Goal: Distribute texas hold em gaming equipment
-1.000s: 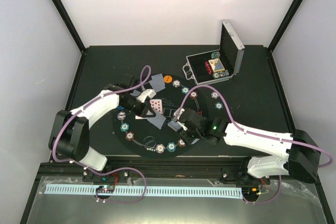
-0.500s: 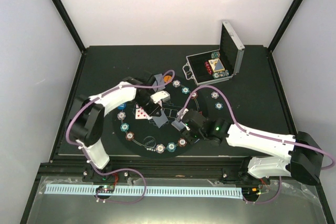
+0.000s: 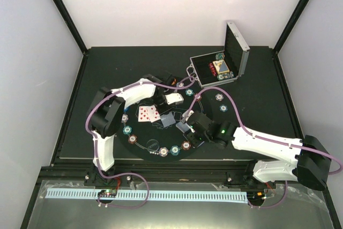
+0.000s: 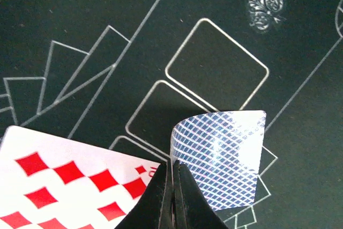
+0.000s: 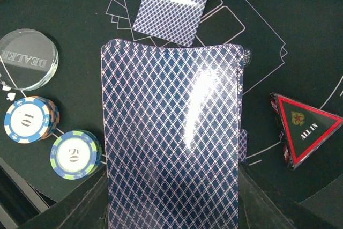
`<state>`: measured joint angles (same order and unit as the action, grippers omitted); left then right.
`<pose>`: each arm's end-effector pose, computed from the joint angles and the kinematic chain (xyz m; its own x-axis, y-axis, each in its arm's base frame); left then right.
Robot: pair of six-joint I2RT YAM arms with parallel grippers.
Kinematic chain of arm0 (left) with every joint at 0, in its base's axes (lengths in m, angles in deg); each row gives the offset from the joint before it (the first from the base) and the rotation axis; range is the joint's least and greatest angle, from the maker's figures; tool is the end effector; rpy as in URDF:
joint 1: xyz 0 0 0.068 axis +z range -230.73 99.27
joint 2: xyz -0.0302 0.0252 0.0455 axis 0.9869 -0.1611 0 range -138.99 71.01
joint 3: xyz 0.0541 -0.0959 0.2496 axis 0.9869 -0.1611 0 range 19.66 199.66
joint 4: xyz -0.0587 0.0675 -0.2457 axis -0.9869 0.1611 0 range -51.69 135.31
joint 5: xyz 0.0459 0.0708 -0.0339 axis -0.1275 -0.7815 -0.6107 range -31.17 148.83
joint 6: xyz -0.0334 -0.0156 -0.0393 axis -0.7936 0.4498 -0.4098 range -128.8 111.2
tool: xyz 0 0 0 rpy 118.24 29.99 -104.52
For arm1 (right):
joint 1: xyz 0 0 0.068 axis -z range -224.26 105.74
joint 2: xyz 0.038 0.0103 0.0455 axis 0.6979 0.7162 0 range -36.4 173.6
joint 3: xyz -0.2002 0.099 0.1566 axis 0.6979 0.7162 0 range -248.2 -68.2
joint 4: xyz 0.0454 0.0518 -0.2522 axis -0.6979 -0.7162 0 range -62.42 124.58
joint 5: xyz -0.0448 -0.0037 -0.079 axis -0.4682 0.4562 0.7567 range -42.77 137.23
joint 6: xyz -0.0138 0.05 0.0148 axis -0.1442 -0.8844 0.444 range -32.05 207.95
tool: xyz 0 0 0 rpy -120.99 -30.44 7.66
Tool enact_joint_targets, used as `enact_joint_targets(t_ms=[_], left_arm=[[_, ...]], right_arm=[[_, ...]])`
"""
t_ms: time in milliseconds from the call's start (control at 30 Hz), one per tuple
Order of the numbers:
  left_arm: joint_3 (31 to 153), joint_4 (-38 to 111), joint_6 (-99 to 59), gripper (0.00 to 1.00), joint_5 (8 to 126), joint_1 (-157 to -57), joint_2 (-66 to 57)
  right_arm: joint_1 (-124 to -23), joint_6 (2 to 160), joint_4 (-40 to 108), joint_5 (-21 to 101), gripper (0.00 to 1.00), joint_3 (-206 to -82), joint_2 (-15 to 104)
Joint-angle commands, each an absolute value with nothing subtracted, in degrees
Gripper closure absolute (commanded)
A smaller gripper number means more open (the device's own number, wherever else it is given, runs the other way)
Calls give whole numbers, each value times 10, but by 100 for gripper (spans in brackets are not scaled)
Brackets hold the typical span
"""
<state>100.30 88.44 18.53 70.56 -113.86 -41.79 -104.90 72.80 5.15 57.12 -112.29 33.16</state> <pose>0.3111 -0.2118 0.1694 -0.4810 0.8507 -0.2118 0.8767 0.4665 -0.1173 0.1218 0.2040 0.2204 -0.5989 -0.5395 -0.5918 -0.6772 0.7357 0.0146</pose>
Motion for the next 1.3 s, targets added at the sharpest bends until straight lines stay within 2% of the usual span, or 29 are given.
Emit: enact_joint_targets(t_ms=[0,233,467,867,1133,1267], left_arm=[[1044,893,221,98,664,-1144,-439],[1063,898,226,98,649,-1144,-464],[1054,892,225,98,689,-1146,-442],[1057,882,212,97,666,-1145,-446],[1050,857,164,60,650,-1144,-427],[1038,833,139,50,651,-1136,-404]], right_arm=[[-1044,727,69,567,45,-1121,327],[-1043,727,71,560,45,-1120,329],[-1042,728,72,560,45,-1120,329],[-1042,727,68,561,45,-1122,327],[-1042,721,63,573,45,-1121,316],[-1040,711,56,577,45,-1121,308]])
